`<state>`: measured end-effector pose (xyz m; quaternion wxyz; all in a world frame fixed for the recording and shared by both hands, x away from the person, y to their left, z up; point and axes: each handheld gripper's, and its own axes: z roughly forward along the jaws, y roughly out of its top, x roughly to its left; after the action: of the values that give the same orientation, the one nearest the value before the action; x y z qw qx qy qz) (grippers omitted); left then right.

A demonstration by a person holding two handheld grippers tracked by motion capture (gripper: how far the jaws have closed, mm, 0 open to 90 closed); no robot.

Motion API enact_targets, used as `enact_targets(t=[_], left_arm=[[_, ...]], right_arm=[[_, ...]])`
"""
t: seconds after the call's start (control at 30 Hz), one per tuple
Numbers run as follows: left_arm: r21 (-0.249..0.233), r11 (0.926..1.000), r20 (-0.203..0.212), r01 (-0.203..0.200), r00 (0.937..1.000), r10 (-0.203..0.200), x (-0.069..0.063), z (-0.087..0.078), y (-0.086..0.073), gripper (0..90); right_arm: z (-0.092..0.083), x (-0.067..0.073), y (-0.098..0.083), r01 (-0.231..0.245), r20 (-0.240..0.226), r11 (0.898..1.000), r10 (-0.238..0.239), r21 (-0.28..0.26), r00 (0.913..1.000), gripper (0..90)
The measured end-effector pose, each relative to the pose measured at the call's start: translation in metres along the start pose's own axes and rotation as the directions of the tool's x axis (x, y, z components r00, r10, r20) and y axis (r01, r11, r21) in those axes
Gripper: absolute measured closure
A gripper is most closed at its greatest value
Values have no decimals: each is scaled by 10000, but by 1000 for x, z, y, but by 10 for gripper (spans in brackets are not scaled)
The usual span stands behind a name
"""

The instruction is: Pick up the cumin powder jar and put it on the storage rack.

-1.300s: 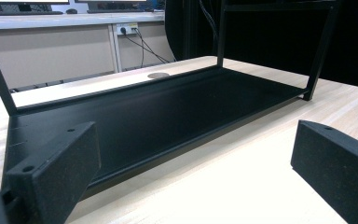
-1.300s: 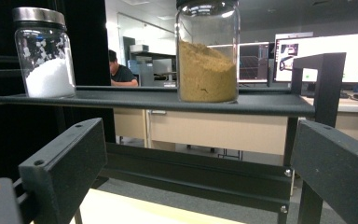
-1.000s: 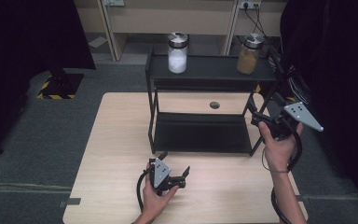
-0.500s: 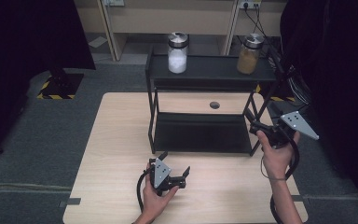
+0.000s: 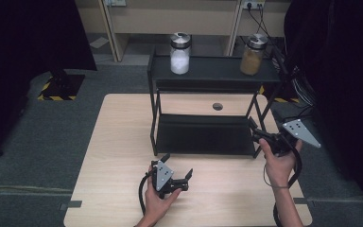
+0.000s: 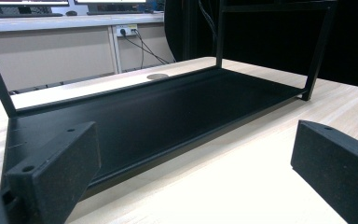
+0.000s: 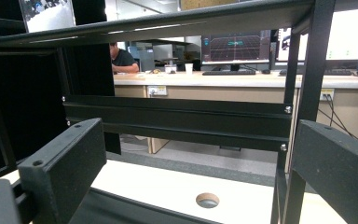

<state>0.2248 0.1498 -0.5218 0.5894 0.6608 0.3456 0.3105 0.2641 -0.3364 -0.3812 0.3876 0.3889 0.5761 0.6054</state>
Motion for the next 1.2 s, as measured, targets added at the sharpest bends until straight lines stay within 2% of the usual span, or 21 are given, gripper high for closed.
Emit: enact_targets(t=[1.2], left_arm=[[-97,9999,-48,-47,10000,46,-1,-1,-2,6]], right_arm=[[-21,1,-32,-329,-39,9993,330,180,9994,29]])
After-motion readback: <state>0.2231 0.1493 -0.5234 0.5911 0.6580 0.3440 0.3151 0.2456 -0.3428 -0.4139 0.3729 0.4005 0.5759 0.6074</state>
